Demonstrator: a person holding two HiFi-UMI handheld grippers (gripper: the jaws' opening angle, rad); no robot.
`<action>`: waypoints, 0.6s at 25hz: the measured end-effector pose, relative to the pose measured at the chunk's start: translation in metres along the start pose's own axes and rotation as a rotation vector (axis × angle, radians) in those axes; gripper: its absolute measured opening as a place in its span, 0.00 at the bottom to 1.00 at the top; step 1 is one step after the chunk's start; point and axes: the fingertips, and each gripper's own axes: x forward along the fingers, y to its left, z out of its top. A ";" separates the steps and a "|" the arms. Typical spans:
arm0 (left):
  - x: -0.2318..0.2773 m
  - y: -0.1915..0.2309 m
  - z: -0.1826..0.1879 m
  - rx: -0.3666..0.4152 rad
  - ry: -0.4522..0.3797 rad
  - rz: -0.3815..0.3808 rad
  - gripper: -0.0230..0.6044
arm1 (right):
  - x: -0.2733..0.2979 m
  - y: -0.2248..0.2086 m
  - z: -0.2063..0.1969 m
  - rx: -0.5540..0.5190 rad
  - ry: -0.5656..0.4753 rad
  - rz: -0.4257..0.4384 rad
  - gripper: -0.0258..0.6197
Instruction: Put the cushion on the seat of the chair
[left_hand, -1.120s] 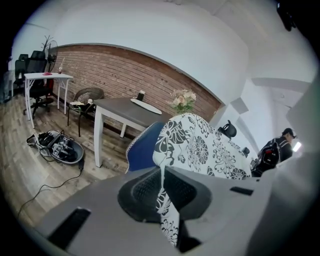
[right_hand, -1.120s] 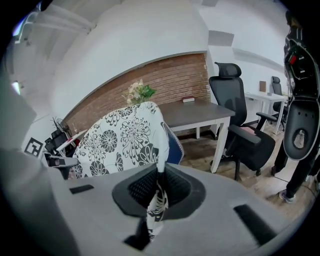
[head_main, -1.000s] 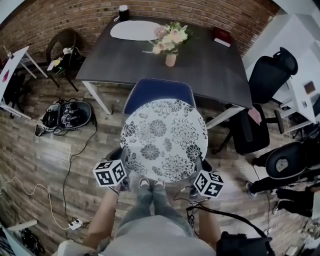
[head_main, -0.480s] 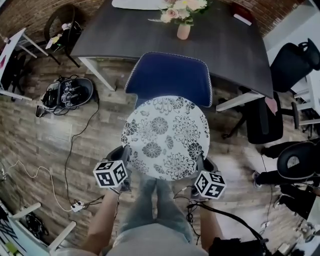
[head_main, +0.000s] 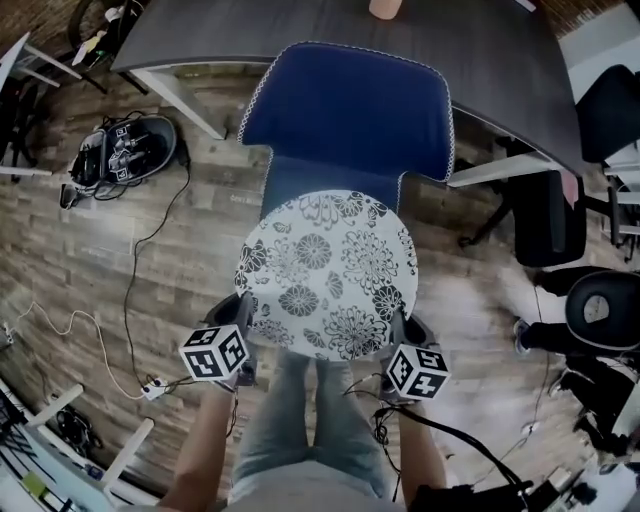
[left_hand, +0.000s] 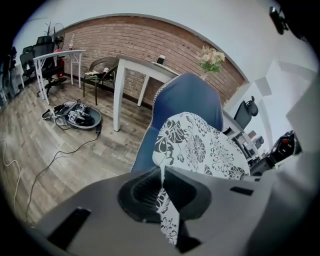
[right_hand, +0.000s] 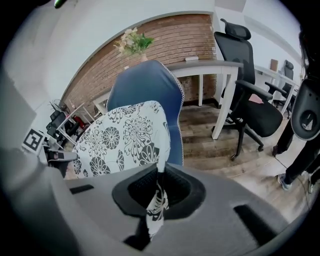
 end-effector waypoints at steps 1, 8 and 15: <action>0.003 0.001 -0.002 -0.005 0.009 0.005 0.06 | 0.002 -0.002 -0.003 0.004 0.012 -0.001 0.06; 0.011 -0.004 -0.015 -0.006 0.052 0.003 0.06 | 0.010 -0.005 -0.012 0.002 0.056 0.005 0.06; 0.021 0.001 -0.021 0.010 0.039 0.006 0.06 | 0.020 -0.012 -0.016 -0.002 0.040 0.010 0.06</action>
